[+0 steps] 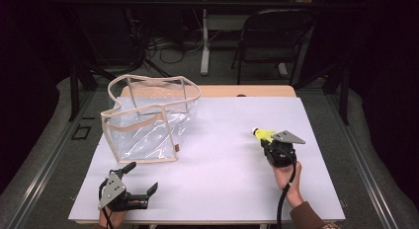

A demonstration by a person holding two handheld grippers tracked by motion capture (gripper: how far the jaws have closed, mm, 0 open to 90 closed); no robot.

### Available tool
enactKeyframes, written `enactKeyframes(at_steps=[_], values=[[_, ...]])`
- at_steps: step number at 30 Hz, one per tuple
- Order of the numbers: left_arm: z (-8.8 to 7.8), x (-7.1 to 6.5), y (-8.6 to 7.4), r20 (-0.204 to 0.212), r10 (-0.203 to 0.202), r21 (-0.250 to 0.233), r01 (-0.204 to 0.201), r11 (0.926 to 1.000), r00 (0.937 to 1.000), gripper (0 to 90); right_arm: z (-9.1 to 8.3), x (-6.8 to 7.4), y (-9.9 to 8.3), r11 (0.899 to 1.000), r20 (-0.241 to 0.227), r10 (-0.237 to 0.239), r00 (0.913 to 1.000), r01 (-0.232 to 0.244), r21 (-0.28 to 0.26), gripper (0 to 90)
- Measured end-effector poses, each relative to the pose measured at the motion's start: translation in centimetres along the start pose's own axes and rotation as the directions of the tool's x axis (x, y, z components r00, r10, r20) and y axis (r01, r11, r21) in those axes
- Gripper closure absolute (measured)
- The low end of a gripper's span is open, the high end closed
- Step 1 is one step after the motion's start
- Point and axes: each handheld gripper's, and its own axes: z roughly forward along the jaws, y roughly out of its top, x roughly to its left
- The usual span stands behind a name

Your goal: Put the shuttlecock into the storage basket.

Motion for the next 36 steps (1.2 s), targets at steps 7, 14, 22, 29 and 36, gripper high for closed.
enactKeyframes(at_steps=[7, 14, 22, 29, 36], values=[[0.0, 0.0, 0.0, -0.001, 0.001, 0.0, -0.001, 1.0, 1.0, 0.0, -1.0, -0.2, 0.9, 1.0, -0.01, -0.003, 0.9999, 0.003, -0.021, 90.0], [0.0, 0.0, 0.0, -0.002, 0.002, 0.001, -0.002, 1.0, 1.0, 0.1, -1.3, -0.1, 1.3, 1.0, -0.021, -0.015, 0.9997, 0.014, -0.02, 90.0], [0.0, 0.0, 0.0, -0.005, 0.003, 0.001, -0.003, 1.0, 1.0, 0.0, -1.6, -0.1, 1.5, 0.999, -0.026, -0.03, 0.9992, 0.03, -0.014, 90.0], [0.1, 0.0, 0.0, -0.005, 0.001, 0.003, -0.001, 1.0, 1.0, 0.0, -2.0, -0.3, 2.1, 0.999, -0.029, -0.036, 0.9989, 0.036, -0.019, 90.0], [0.0, 0.0, 0.0, -0.006, 0.002, 0.003, -0.002, 1.0, 1.0, 0.1, -2.3, -0.3, 2.8, 0.999, -0.036, -0.045, 0.9984, 0.044, -0.02, 90.0]])
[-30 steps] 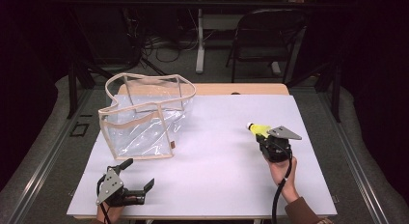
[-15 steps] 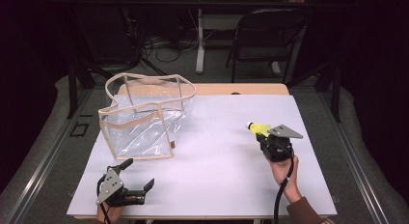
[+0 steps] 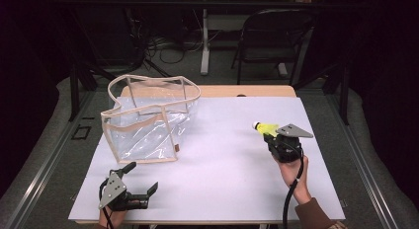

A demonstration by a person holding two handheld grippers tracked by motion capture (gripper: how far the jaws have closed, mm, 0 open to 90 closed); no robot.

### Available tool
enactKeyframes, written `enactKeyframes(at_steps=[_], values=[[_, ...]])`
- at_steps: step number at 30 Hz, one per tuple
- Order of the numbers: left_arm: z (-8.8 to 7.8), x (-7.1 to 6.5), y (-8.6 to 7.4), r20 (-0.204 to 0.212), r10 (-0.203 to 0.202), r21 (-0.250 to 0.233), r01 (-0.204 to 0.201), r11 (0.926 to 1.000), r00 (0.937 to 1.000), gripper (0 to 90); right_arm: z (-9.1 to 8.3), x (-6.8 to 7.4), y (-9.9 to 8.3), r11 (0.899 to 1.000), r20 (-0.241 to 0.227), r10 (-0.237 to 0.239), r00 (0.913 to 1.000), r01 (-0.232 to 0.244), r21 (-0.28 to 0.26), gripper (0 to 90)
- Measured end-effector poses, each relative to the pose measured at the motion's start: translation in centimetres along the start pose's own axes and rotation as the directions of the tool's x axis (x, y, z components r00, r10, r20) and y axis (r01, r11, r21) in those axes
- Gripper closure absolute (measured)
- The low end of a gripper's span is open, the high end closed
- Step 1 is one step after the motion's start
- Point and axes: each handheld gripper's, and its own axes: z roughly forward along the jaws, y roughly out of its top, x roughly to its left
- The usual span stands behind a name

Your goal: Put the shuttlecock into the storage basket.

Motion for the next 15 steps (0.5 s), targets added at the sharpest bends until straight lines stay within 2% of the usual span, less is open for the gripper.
enactKeyframes(at_steps=[15], values=[[0.1, 0.0, 0.0, 0.0, -0.004, -0.001, 0.004, 1.0, 1.0, 0.1, -1.0, 0.0, 1.8, 1.0, -0.001, -0.031, 0.9995, 0.031, -0.004, 90.0]])
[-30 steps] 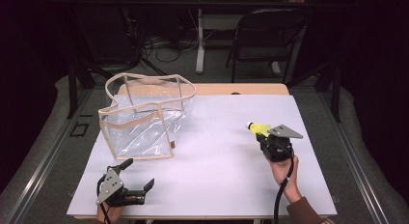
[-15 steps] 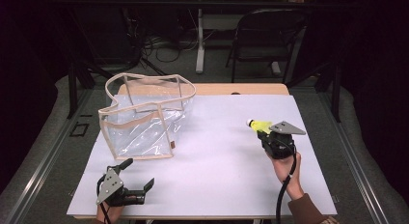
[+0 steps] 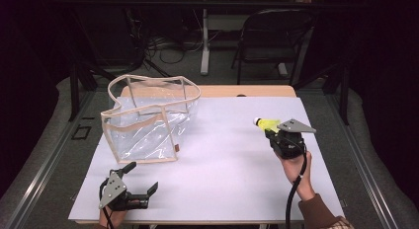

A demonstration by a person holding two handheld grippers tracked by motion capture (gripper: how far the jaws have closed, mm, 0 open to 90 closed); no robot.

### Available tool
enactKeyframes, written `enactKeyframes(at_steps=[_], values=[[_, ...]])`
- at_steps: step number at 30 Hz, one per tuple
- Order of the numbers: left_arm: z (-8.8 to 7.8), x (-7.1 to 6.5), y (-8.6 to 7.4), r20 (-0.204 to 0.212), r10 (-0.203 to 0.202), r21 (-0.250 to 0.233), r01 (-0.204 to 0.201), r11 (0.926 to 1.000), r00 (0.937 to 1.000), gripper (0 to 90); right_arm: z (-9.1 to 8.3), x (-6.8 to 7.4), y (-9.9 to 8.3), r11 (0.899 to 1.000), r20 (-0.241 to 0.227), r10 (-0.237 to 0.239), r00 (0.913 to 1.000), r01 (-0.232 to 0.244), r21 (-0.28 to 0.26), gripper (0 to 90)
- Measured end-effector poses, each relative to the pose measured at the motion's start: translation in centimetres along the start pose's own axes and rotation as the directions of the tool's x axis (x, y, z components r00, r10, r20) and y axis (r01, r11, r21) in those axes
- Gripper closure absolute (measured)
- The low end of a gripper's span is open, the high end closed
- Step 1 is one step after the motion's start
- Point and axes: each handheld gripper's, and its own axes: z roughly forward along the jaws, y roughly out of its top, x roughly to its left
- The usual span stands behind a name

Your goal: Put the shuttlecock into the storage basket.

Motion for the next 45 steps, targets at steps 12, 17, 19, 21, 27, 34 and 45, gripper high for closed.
enactKeyframes(at_steps=[12, 17, 19, 21, 27, 34, 45], values=[[-0.1, 0.0, 0.0, 0.001, 0.004, 0.002, -0.004, 1.0, 1.0, 0.1, -1.1, -0.2, 1.5, 1.0, 0.004, -0.015, 0.9999, 0.015, -0.017, 90.0], [0.0, 0.0, 0.0, 0.001, 0.003, 0.002, -0.003, 1.0, 1.0, 0.1, -1.5, -0.4, 2.0, 1.0, 0.01, -0.024, 0.9997, 0.024, -0.02, 90.0], [0.0, 0.0, 0.0, 0.0, 0.003, 0.002, -0.003, 1.0, 1.0, 0.1, -1.7, -0.5, 2.2, 0.999, 0.011, -0.022, 0.9997, 0.022, -0.025, 90.0], [0.0, 0.0, 0.0, 0.001, 0.002, 0.001, -0.002, 1.0, 1.0, 0.1, -1.8, -0.6, 2.5, 0.999, 0.012, -0.025, 0.9996, 0.025, -0.028, 90.0], [0.0, 0.0, 0.0, 0.001, 0.002, 0.002, -0.002, 1.0, 1.0, 0.1, -2.2, -0.6, 3.2, 0.999, 0.014, -0.033, 0.9994, 0.033, -0.034, 90.0], [0.0, 0.0, 0.0, 0.001, 0.002, 0.001, -0.002, 1.0, 1.0, 0.1, -2.4, -0.7, 3.9, 0.998, 0.014, -0.04, 0.9991, 0.04, -0.04, 90.0], [0.0, 0.0, 0.0, 0.002, 0.0, 0.001, 0.0, 1.0, 1.0, 0.1, -2.6, -1.0, 4.8, 0.998, 0.018, -0.05, 0.9986, 0.051, -0.047, 90.0]])
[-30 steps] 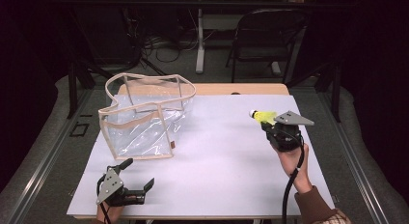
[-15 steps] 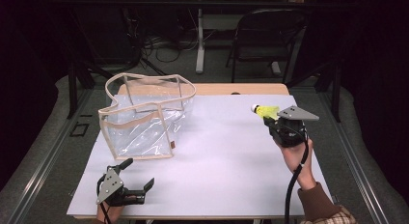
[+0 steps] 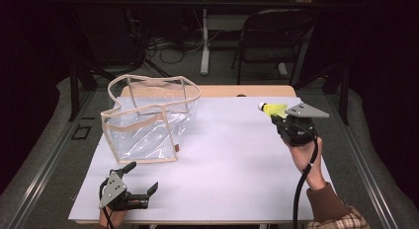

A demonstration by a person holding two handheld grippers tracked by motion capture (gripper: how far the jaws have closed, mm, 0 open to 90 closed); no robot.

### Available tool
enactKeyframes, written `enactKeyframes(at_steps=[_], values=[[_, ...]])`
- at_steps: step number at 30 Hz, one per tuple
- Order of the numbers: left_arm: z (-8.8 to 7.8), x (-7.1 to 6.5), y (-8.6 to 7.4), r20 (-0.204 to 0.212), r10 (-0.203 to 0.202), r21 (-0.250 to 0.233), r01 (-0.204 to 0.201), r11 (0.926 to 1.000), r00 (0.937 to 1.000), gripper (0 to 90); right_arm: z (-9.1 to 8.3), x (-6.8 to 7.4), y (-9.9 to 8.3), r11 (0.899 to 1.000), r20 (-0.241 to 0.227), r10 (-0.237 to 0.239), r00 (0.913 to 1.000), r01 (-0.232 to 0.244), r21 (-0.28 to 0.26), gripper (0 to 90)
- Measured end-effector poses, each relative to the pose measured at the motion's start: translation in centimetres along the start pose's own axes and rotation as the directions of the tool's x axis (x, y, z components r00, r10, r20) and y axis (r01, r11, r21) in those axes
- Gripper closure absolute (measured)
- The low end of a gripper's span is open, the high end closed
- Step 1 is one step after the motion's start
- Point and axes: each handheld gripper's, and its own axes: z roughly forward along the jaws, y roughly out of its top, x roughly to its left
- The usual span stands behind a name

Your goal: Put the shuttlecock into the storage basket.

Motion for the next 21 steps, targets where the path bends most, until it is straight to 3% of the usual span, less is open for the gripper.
enactKeyframes(at_steps=[21], values=[[0.1, 0.0, 0.0, 0.001, 0.0, 0.0, 0.0, 1.0, 1.0, 0.1, 0.6, 0.2, 1.1, 1.0, -0.017, -0.009, 0.9998, 0.009, -0.004, 90.0]])
